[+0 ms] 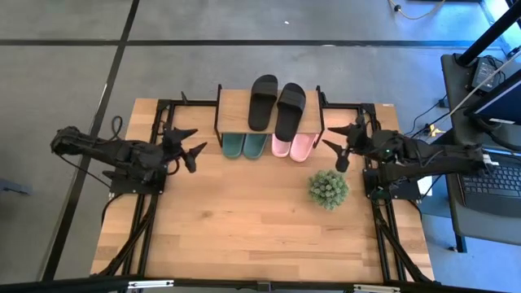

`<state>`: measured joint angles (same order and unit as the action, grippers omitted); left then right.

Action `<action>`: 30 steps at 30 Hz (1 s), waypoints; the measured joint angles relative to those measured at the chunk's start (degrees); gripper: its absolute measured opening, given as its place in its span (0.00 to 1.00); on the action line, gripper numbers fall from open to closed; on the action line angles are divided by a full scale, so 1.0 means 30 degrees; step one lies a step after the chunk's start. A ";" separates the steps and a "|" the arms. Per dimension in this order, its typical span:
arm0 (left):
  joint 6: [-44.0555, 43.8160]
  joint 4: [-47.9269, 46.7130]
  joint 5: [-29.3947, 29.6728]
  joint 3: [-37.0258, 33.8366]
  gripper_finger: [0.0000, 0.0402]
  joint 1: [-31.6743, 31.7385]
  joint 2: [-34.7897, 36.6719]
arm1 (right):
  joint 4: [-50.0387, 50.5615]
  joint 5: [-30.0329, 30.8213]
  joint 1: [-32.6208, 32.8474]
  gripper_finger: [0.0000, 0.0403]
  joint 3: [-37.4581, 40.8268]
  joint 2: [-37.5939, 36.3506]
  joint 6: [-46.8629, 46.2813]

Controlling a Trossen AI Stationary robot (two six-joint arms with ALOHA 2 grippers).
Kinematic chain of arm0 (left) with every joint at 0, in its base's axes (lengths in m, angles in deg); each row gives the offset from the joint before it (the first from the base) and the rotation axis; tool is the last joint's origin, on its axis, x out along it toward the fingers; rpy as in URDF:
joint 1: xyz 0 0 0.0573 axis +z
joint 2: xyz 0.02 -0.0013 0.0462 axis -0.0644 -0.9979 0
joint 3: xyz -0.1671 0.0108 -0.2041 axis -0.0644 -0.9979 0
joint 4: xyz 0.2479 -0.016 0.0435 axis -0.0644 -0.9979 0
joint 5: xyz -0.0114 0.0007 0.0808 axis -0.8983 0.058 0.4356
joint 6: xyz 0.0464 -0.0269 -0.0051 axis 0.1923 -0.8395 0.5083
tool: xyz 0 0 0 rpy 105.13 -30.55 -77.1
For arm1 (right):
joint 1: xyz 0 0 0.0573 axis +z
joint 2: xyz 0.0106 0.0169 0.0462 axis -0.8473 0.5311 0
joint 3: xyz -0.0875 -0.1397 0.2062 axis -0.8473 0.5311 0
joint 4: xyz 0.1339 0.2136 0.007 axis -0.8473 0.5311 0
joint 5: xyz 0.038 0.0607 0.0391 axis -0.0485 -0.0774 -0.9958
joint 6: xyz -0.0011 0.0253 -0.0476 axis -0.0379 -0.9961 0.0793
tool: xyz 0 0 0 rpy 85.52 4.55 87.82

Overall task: Pick and place slides into the shelf
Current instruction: Return to Home Position

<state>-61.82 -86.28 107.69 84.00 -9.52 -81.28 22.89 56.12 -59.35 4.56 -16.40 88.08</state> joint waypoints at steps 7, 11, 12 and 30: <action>0.3509 0.4482 -0.3938 -0.2920 0.68 0.1364 0.3856 | -0.0858 -0.0907 -0.1084 0.52 0.2482 -0.3334 0.0015; 0.3494 0.4594 -0.4617 -0.4289 0.68 0.2089 0.5850 | -0.0848 -0.1563 -0.1524 0.52 0.3365 -0.4707 -0.0082; 0.3488 0.4594 -0.4973 -0.4585 0.68 0.2217 0.6301 | -0.0832 -0.1811 -0.1607 0.52 0.3566 -0.5024 -0.0100; 0.3026 0.4688 -0.6271 -0.8153 0.68 0.2994 1.0172 | -0.1139 -0.1876 -0.1742 0.52 0.6868 -0.8634 -0.1229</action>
<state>-52.74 -72.22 88.88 59.54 -0.54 -50.77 19.48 50.49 -64.58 25.16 -42.30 84.39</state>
